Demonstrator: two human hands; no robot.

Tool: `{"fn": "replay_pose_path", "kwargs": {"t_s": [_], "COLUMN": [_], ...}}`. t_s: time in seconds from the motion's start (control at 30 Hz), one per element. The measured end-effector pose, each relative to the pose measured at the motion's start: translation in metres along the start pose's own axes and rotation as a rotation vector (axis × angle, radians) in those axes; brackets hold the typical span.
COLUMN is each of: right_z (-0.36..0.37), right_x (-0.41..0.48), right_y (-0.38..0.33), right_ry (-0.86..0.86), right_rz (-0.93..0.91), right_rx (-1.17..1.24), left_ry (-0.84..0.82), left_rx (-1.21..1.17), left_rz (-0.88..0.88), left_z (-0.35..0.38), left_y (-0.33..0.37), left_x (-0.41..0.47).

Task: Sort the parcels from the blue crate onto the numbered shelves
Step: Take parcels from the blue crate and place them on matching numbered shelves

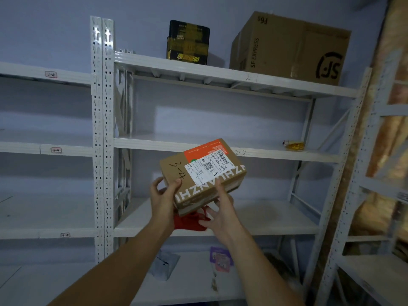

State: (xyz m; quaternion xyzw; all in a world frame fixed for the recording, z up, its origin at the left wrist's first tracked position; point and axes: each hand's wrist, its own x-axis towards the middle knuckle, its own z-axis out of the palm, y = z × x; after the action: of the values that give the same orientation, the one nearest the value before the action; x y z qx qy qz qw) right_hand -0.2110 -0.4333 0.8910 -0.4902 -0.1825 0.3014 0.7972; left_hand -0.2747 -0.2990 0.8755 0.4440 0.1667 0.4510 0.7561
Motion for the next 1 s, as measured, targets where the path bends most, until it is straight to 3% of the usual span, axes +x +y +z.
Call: {"fn": "replay_pose_path", "kwargs": {"t_s": [0.13, 0.33, 0.43, 0.57, 0.83, 1.0], "right_z": [0.001, -0.018, -0.037, -0.068, -0.111, -0.148], "right_x": [0.01, 0.006, 0.006, 0.005, -0.001, -0.024], "right_y": [-0.008, -0.01, -0.019, -0.043, -0.081, -0.11], "right_ry": [0.137, 0.178, 0.219, 0.262, 0.301, 0.337], "right_rz": [-0.062, -0.168, -0.225, -0.3, -0.35, -0.345], "right_rx": [-0.052, 0.075, 0.033, -0.099, -0.212, -0.506], "left_ry": [-0.042, -0.204, -0.245, -0.172, -0.557, -0.678], "left_rx": [-0.027, -0.037, 0.078, 0.309, 0.547, 0.486], "left_rz": [-0.006, -0.074, -0.071, 0.042, 0.08, -0.127], "left_z": [0.014, 0.031, 0.035, 0.044, 0.096, 0.128], "left_y": [-0.011, -0.017, -0.011, 0.01, 0.005, -0.023], "left_x": [-0.01, -0.03, -0.03, -0.01, -0.013, -0.027]}}
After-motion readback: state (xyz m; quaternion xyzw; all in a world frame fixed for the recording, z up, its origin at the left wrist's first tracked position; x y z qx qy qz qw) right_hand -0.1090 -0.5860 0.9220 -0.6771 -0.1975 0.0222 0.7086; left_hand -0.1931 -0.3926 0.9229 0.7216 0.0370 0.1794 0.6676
